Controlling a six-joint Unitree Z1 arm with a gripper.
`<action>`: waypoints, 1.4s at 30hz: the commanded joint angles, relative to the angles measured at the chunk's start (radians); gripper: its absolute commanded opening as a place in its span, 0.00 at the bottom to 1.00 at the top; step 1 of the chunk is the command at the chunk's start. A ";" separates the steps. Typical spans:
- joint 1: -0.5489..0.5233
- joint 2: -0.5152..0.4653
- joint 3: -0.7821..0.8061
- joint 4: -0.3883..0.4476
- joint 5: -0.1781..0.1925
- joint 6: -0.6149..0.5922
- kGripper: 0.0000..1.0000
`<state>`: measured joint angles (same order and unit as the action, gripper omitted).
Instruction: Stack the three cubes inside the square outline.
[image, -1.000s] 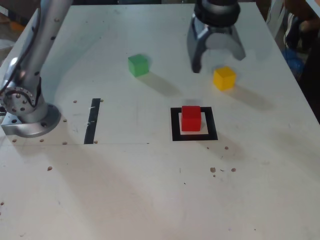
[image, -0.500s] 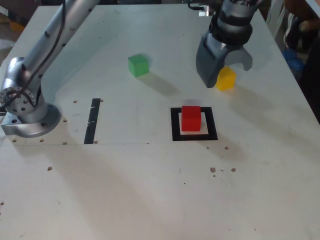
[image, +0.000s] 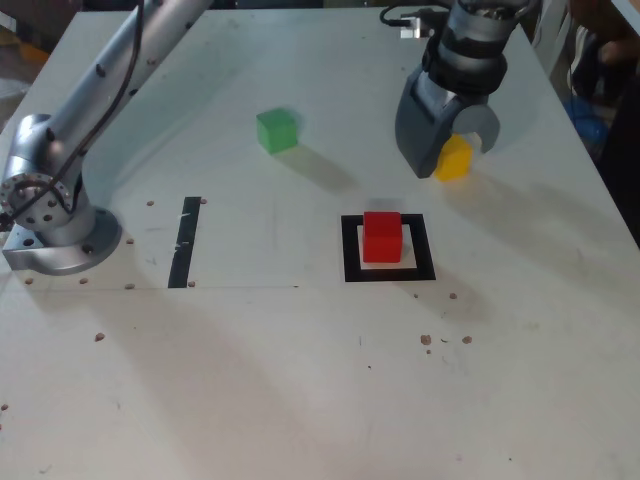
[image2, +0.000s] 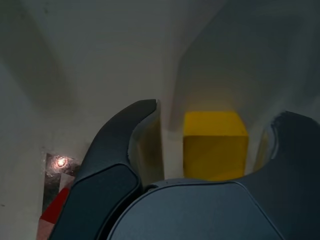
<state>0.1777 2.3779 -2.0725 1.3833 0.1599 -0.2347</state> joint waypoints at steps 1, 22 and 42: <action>-0.004 0.011 -0.003 -0.015 0.004 -0.002 0.51; -0.026 -0.018 -0.023 -0.015 0.026 0.035 0.18; -0.409 -0.360 0.370 0.031 -0.011 0.085 0.15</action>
<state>-0.2295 2.0190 -1.7914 1.4346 0.1543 -0.1375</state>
